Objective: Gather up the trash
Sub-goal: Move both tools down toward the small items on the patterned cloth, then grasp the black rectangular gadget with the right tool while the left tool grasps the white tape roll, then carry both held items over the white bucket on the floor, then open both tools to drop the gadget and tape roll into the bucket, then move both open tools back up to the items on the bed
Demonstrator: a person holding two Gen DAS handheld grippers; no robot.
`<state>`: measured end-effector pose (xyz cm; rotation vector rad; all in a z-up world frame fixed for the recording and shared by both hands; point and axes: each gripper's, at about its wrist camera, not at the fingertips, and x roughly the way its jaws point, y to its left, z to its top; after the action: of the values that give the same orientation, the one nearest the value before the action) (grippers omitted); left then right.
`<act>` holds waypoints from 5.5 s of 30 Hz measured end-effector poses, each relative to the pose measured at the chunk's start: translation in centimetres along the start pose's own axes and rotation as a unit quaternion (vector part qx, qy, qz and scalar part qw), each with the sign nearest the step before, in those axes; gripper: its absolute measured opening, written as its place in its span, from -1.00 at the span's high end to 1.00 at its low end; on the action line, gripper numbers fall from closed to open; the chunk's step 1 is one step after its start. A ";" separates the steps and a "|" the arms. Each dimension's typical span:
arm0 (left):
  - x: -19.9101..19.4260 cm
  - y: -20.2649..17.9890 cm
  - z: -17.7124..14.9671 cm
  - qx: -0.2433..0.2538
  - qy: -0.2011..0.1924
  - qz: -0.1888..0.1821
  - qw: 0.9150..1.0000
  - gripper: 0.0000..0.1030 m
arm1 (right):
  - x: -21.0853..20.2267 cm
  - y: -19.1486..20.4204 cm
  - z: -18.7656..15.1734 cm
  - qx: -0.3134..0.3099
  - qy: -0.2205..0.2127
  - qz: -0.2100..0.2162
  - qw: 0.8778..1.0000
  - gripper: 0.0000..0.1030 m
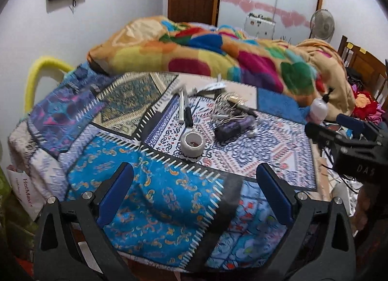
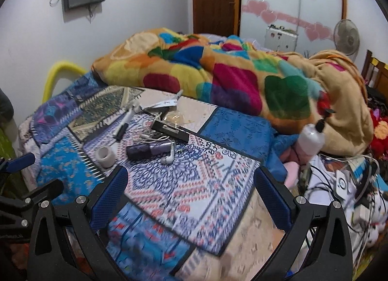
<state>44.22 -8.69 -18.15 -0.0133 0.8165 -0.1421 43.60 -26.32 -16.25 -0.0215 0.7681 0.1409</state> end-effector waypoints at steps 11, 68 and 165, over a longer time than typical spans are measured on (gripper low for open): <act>7.9 1.7 1.3 -0.019 0.034 -0.009 0.999 -0.72 | 9.4 -0.9 4.4 -0.042 0.065 0.031 0.997 -0.83; 1.4 -0.7 -0.7 -0.011 0.030 -0.044 0.999 0.24 | 6.0 -3.2 -0.5 -0.042 0.143 0.071 0.986 0.56; -13.6 31.1 -23.2 -0.246 0.116 0.144 0.951 0.09 | -1.8 38.4 -9.3 -0.222 0.191 0.276 0.916 0.23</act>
<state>21.89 24.94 -26.24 -0.3526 1.0629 0.3464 30.73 10.87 -20.51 -0.2722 1.1053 0.8711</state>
